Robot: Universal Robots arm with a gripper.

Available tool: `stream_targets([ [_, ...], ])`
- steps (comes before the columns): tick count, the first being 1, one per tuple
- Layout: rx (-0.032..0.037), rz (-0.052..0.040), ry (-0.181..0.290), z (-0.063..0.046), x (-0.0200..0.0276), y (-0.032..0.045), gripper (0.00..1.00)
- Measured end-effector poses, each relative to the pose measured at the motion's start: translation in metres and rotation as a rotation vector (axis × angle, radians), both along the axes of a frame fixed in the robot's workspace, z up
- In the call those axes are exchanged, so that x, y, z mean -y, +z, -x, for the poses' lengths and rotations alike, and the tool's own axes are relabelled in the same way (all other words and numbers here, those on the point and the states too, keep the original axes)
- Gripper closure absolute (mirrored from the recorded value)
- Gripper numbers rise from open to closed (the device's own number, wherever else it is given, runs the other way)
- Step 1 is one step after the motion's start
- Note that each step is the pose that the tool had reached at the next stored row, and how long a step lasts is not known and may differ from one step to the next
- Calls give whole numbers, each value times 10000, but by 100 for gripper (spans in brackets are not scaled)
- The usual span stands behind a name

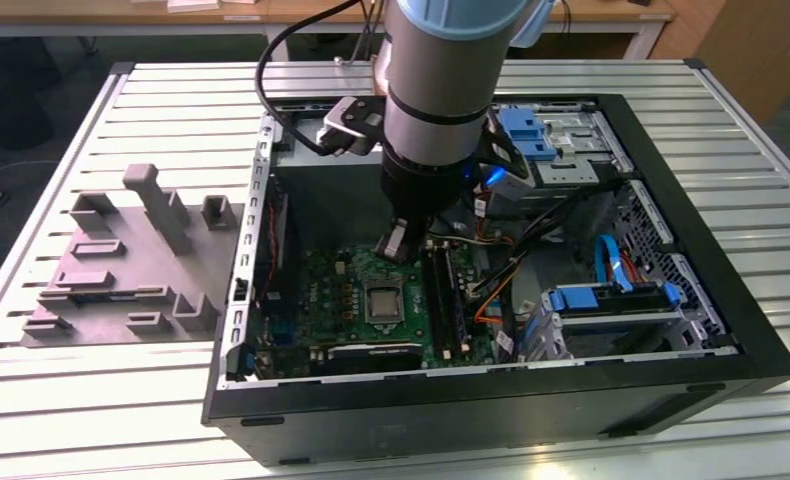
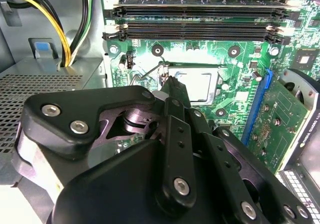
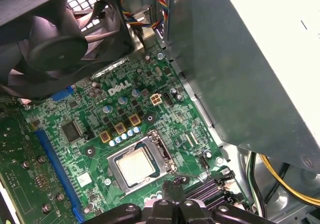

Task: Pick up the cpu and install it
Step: 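Install the first cpu locking lever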

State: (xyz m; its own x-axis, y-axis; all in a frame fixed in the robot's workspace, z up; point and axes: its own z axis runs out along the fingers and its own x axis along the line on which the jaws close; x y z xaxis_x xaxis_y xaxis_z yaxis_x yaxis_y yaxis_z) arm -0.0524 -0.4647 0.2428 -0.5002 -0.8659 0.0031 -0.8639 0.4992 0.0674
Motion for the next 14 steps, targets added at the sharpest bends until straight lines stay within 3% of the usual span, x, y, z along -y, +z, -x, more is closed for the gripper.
stream_targets([
  [4,69,-13,6,-1,0,-1,89],
  [14,76,-12,7,-46,-61,-1,89],
])
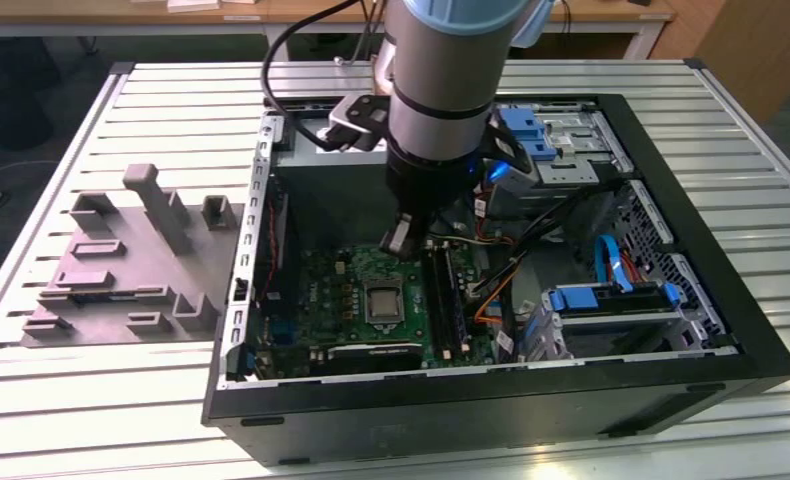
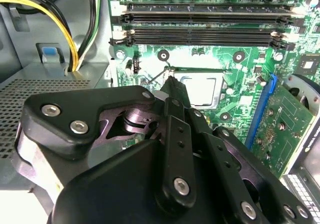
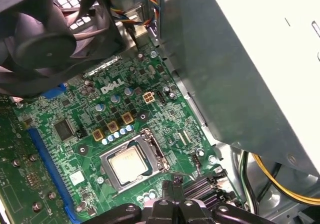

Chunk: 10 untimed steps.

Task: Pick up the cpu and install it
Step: 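Install the first cpu locking lever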

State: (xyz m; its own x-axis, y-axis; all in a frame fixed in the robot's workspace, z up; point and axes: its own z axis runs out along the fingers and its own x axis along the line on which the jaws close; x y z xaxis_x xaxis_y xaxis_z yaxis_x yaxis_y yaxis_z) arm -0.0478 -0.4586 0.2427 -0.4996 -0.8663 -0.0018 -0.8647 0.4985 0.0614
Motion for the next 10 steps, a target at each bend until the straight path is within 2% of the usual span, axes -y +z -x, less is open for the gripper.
stream_targets([
  [10,-1,1,0,-68,-54,-1,89],
])
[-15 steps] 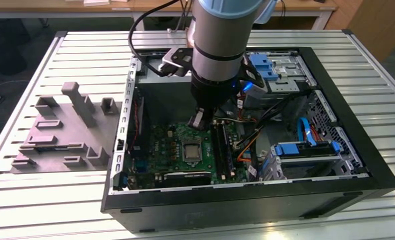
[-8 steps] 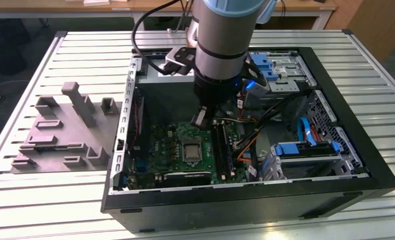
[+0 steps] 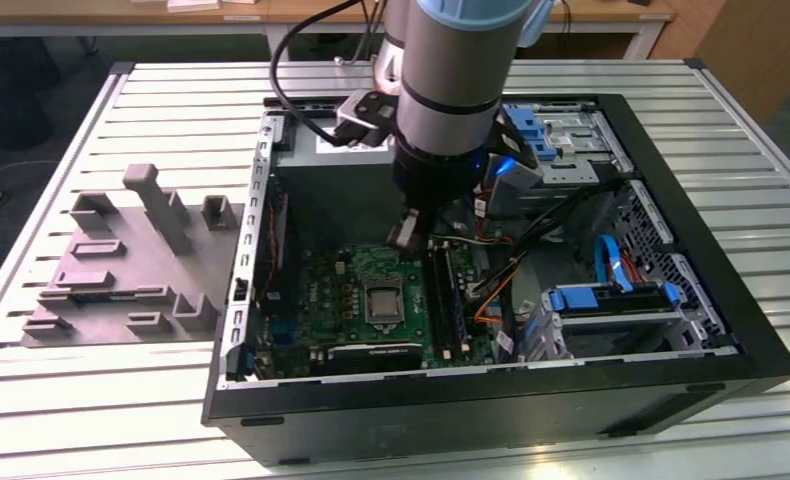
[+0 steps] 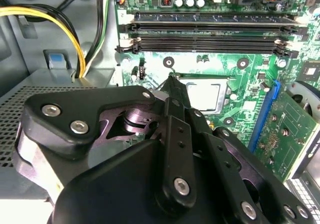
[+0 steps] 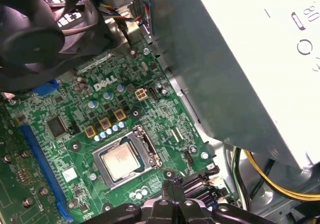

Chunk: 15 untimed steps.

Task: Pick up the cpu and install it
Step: 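Install the first cpu locking lever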

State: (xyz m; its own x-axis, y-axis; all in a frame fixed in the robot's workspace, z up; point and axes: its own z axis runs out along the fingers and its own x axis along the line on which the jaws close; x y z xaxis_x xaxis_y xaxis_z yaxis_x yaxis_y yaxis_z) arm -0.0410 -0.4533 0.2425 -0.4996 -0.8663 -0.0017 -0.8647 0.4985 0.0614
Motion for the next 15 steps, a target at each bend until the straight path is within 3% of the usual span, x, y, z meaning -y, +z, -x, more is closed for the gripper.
stream_targets([
  [6,0,1,-2,-31,-29,0,89],
  [15,0,0,1,-63,-124,-1,89],
])
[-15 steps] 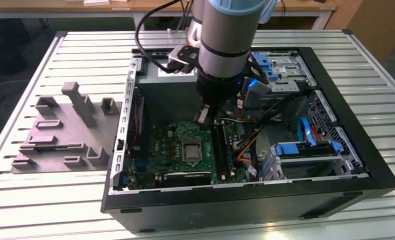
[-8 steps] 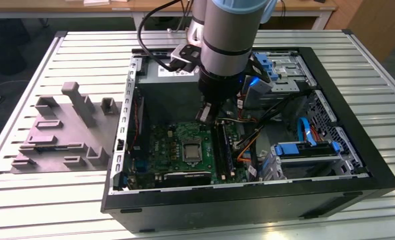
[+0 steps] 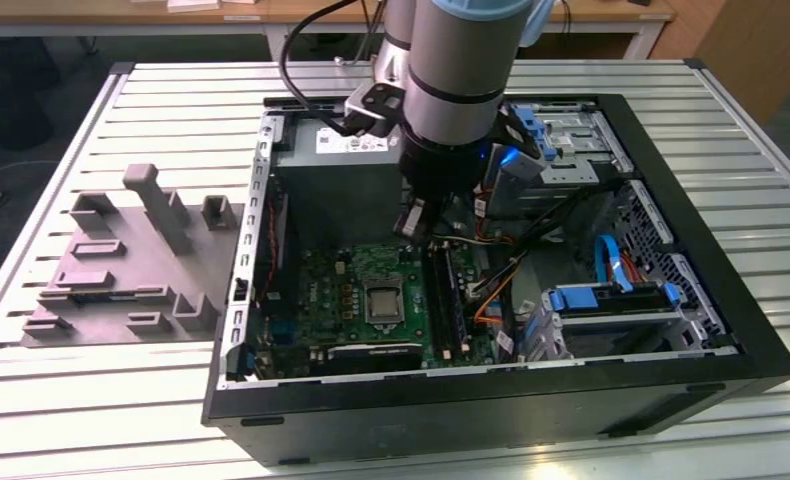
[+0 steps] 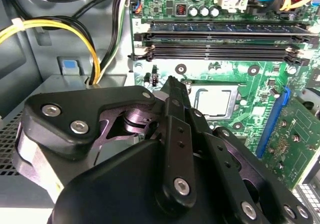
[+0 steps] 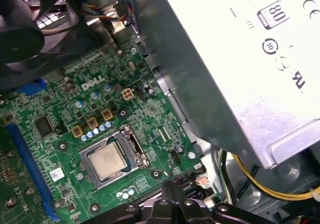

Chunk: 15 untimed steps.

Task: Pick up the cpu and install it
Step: 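Install the first cpu locking lever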

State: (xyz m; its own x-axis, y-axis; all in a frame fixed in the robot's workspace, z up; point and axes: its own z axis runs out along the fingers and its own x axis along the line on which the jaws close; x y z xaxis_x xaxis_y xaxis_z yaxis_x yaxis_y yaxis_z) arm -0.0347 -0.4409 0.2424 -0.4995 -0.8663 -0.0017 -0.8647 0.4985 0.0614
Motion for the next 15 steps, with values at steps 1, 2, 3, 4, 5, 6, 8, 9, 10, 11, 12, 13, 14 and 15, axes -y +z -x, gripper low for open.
stream_targets([
  [1,-1,1,0,-3,-7,0,89],
  [2,0,0,0,-5,-14,0,89],
  [3,0,0,-1,-6,-20,0,89],
  [4,0,0,0,-7,-23,0,89],
  [5,0,0,0,-7,-23,0,89],
  [6,0,0,-1,-6,-23,0,89],
  [8,0,0,0,-7,-25,0,89],
  [9,-1,2,-1,-6,-31,1,89],
  [10,0,0,-3,-6,-41,0,89],
  [11,0,0,-2,-6,-50,-1,89],
  [12,0,0,0,-7,-57,-1,89],
  [13,0,0,0,-7,-60,-2,89],
  [14,0,-1,0,-6,-63,-3,89],
  [15,0,-1,10,-4,-68,-5,89],
])
